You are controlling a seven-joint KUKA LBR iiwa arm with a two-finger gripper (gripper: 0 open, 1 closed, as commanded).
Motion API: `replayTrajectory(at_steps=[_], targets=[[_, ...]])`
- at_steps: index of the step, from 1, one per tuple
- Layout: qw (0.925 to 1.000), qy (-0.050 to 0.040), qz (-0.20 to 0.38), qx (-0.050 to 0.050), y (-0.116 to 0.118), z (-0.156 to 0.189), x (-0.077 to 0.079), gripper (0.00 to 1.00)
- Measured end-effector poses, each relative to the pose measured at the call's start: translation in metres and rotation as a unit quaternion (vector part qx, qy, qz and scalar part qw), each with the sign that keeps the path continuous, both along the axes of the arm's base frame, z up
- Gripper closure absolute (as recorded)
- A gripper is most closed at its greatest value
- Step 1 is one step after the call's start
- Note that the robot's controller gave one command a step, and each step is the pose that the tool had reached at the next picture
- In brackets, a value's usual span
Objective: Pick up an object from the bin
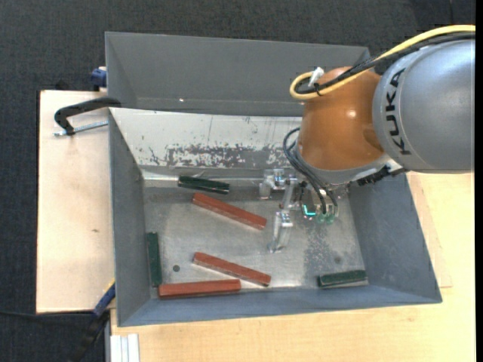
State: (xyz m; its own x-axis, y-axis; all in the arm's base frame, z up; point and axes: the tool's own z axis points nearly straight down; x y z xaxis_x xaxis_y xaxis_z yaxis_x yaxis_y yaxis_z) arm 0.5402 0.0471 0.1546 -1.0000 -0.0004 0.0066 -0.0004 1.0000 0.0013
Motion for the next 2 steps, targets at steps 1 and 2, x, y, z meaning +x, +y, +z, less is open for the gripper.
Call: replayTrajectory(at_steps=[1,2], targets=[[1.0,-0.0039,0.0,0.0,0.0,0.004,0.002,0.0],[0.9993,-0.0063,-0.037,0.0,-0.001,-0.041,0.024,0.0]])
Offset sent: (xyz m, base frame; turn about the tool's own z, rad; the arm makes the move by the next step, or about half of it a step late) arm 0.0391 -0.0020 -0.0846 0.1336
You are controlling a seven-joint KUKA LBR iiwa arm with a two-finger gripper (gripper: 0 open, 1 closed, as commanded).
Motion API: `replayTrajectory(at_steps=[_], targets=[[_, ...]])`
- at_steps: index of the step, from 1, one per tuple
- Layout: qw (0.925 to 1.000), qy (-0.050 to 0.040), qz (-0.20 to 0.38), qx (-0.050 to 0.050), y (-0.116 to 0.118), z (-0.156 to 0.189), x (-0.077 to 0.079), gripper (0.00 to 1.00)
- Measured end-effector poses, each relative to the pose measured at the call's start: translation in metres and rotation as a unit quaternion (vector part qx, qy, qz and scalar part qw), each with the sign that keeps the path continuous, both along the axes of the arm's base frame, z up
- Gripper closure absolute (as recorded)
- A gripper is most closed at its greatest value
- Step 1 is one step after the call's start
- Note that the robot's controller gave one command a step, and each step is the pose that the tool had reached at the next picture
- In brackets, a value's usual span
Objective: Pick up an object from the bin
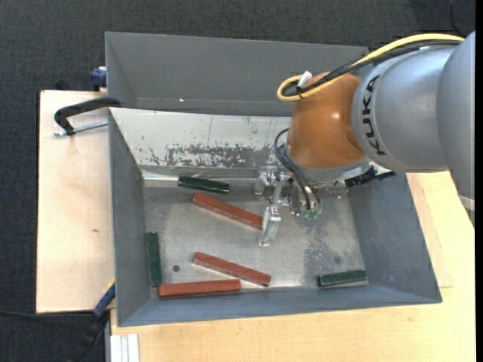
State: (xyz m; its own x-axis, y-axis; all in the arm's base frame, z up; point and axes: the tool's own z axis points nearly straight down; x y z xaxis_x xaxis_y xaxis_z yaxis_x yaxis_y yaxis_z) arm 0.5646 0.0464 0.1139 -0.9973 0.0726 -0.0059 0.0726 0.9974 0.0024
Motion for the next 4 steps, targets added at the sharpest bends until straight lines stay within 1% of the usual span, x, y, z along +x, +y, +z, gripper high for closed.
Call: replayTrajectory(at_steps=[1,2,3,4], targets=[[0.9955,0.003,-0.094,0.0,0.013,-0.043,-0.018,1.0],[0.9955,0.0031,-0.095,0.0,0.012,-0.043,-0.018,1.0],[0.9954,0.0054,-0.095,0.0,0.012,-0.038,-0.019,1.0],[0.9995,-0.0003,0.033,0.0,0.023,0.004,-0.022,1.0]])
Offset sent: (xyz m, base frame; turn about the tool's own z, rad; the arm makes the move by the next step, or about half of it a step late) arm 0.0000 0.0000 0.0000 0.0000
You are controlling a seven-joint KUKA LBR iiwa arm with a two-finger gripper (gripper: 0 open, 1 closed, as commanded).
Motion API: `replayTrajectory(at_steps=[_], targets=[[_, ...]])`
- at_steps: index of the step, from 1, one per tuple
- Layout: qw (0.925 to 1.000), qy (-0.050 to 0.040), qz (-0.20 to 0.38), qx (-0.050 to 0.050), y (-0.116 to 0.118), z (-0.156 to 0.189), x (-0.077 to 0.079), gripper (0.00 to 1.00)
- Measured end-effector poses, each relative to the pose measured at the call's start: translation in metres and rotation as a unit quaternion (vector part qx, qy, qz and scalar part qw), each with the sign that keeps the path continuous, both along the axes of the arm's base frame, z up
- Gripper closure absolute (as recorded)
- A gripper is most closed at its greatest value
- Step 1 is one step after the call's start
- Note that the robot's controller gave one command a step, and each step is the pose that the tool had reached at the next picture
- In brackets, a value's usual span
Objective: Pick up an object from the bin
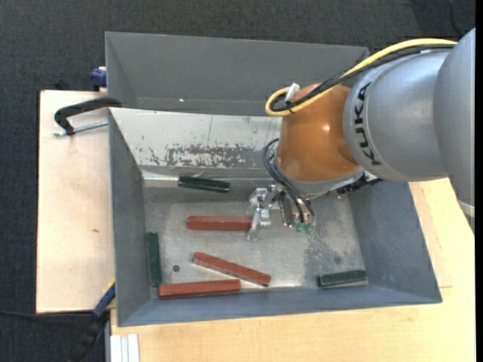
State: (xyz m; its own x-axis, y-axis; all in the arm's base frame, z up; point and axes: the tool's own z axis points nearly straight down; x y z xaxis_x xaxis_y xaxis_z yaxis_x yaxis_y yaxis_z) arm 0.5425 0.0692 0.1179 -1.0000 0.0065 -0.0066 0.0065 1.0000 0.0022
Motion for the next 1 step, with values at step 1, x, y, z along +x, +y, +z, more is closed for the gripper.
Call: replayTrajectory(at_steps=[1], targets=[[0.9995,0.0005,-0.033,0.0,0.0009,0.0011,0.0081,1.0]])
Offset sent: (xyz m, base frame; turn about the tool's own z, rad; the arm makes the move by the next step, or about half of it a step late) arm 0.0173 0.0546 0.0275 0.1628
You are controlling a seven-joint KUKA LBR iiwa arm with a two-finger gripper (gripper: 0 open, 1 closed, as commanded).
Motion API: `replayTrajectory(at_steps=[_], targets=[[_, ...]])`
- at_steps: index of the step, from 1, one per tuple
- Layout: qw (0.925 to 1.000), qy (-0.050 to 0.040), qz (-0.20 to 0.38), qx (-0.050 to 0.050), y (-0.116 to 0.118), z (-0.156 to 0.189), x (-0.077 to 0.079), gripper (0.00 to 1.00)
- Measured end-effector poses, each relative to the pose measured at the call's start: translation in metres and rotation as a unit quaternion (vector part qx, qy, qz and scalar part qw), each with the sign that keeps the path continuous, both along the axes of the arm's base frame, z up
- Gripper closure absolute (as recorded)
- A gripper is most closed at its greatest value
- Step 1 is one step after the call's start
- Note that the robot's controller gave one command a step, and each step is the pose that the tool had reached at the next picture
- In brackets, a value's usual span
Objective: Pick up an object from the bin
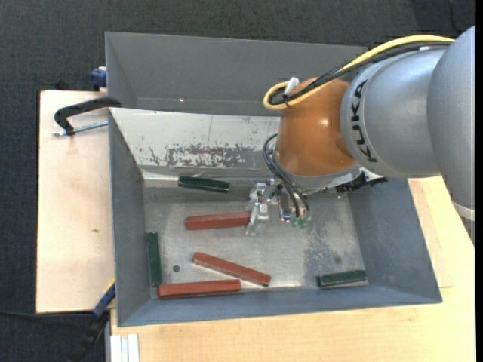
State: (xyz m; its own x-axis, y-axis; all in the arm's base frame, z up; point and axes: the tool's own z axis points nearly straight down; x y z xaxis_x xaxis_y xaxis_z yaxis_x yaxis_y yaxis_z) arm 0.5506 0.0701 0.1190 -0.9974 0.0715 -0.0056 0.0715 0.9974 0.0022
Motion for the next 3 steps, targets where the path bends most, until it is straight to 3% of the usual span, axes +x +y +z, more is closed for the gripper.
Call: replayTrajectory(at_steps=[1,2,3], targets=[[0.9989,0.001,-0.047,-0.001,0.033,0.017,0.006,1.0],[0.9979,0.0008,-0.065,0.002,0.044,0.044,0.029,1.0],[0.9918,-0.0023,-0.128,0.001,0.051,0.133,0.031,1.0]])
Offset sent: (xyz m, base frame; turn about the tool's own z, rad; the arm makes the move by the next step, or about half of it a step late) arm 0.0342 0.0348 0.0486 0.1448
